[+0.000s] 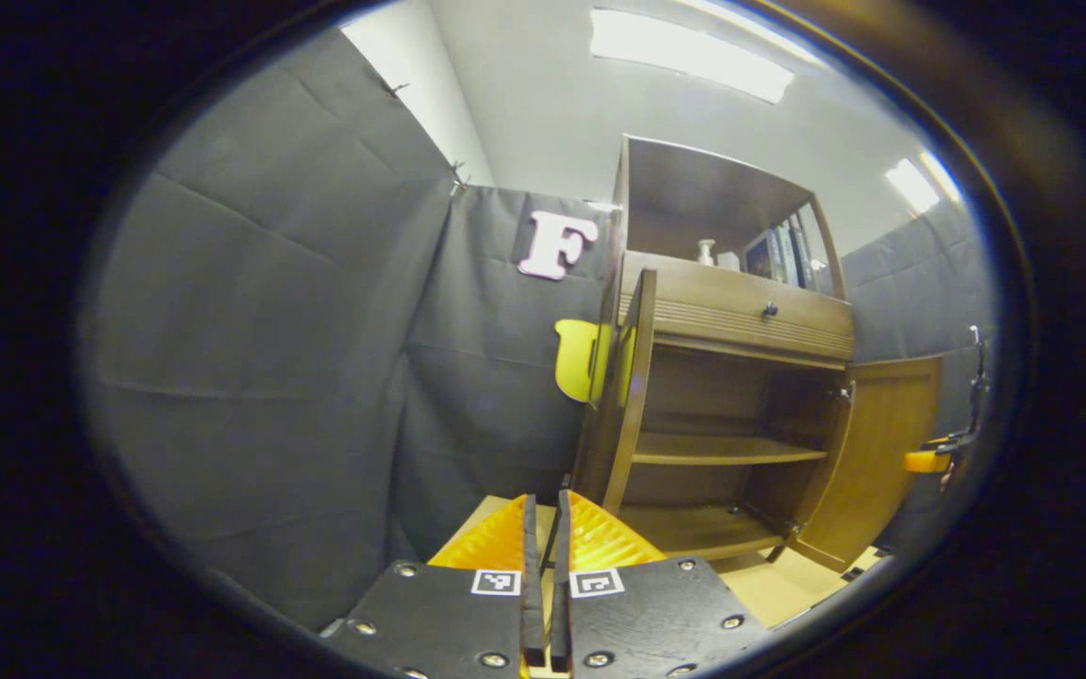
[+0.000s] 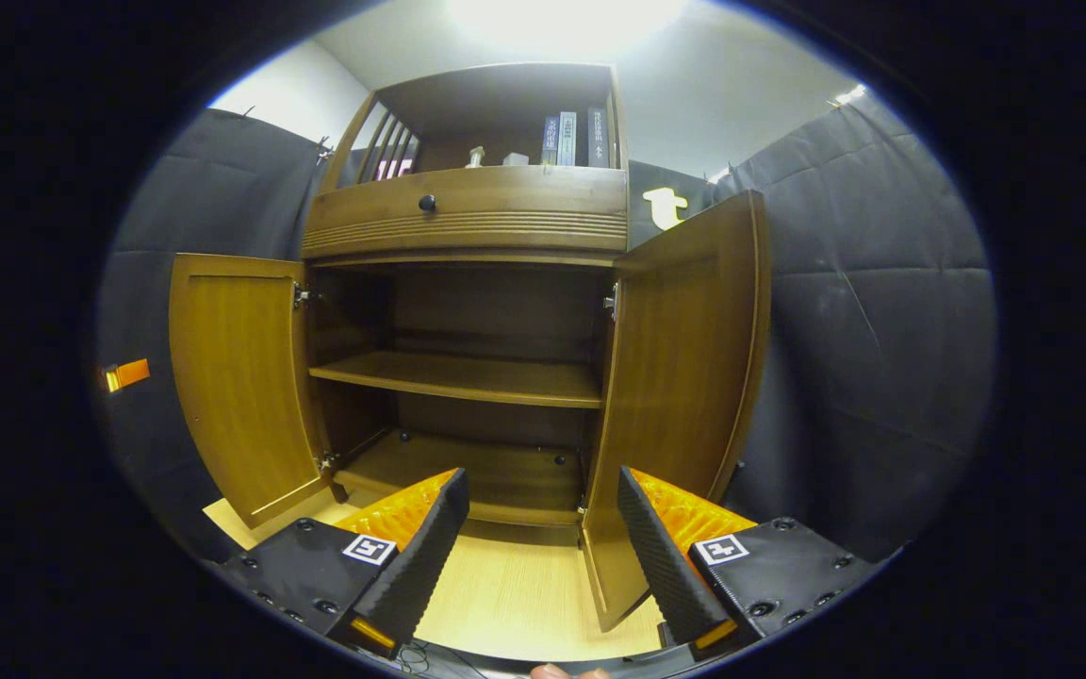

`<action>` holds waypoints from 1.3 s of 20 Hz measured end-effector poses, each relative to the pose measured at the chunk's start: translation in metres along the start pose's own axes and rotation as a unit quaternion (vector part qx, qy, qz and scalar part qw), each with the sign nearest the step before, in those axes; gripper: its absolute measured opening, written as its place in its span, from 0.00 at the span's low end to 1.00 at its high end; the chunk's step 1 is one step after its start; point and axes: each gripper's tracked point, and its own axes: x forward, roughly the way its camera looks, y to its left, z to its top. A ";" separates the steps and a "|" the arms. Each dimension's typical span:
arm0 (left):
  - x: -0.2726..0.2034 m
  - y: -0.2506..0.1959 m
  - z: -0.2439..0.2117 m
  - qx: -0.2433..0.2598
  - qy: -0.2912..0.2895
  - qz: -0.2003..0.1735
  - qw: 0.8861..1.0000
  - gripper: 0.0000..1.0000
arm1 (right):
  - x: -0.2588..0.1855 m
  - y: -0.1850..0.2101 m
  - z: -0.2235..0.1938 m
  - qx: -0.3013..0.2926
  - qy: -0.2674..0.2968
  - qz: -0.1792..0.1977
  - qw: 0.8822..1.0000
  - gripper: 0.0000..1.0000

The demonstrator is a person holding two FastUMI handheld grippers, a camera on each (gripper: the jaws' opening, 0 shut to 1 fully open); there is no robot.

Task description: Open the right door of the double-door shoe cabinet with the right hand, and open the left door with the left hand.

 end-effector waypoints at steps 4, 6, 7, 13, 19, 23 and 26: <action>-0.044 -0.042 0.017 -0.011 -0.016 0.024 1.000 0.53 | -0.020 -0.019 0.012 -0.011 -0.025 0.027 0.999 0.97; -0.055 -0.055 0.022 -0.005 -0.025 0.046 0.999 0.83 | -0.029 -0.025 0.011 0.002 -0.025 0.049 0.998 0.97; -0.063 -0.072 0.020 -0.007 -0.022 0.046 0.999 0.99 | -0.031 -0.027 0.013 0.009 -0.025 0.060 0.998 0.99; -0.088 -0.151 0.010 -0.003 -0.002 0.037 0.999 0.99 | -0.046 -0.044 0.010 0.046 -0.035 0.091 0.994 0.97; -0.080 -0.160 0.023 0.028 -0.022 0.074 0.997 0.98 | -0.052 -0.061 -0.007 0.081 -0.026 0.064 0.994 0.92; -0.058 -0.148 0.021 0.045 -0.034 0.078 0.995 0.99 | -0.050 -0.069 -0.005 0.082 -0.035 0.021 0.996 0.92; -0.037 -0.146 0.004 0.065 -0.032 0.063 0.995 0.99 | -0.046 -0.070 -0.006 0.083 -0.039 -0.026 0.995 0.92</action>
